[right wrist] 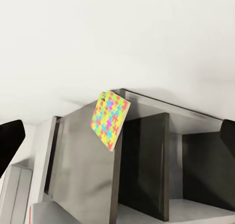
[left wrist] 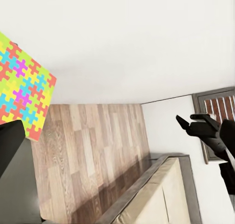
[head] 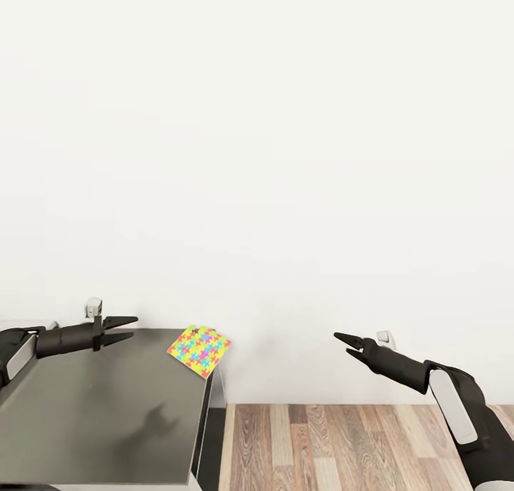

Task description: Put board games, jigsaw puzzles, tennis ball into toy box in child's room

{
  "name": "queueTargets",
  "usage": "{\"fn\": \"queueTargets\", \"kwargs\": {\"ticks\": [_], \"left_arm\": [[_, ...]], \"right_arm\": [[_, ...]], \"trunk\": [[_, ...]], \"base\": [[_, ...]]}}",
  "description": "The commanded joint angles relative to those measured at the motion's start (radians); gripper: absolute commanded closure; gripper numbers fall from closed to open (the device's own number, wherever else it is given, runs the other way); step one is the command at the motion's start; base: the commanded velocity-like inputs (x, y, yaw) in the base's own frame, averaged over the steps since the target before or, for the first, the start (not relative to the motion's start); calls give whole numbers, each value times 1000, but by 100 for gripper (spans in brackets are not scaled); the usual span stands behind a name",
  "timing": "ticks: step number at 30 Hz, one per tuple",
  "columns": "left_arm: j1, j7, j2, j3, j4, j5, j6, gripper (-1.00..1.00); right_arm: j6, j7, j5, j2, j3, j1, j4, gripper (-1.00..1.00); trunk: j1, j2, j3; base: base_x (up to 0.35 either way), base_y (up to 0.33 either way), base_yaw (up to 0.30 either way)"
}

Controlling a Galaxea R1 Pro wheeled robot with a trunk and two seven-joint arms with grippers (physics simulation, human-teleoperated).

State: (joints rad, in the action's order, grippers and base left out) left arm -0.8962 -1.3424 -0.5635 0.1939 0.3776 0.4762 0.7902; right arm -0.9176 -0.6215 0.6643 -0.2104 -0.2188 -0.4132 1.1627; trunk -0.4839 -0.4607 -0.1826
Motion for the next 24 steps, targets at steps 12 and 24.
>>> {"fn": "queueTargets", "kwargs": {"ticks": [12, 24], "left_arm": [[-1, -20, -2, 8, 1, 7, 15, -100], [-1, -54, -6, 11, 3, 8, 59, -100]], "right_arm": [[-3, 4, 0, 5, 3, -1, -6, -100], [-7, -8, 12, 0, -7, -1, -8, -100]], "trunk": [[-47, -86, -39], [-93, -170, -77]], "base": [[0, 0, 2], [0, 0, 0]]}}
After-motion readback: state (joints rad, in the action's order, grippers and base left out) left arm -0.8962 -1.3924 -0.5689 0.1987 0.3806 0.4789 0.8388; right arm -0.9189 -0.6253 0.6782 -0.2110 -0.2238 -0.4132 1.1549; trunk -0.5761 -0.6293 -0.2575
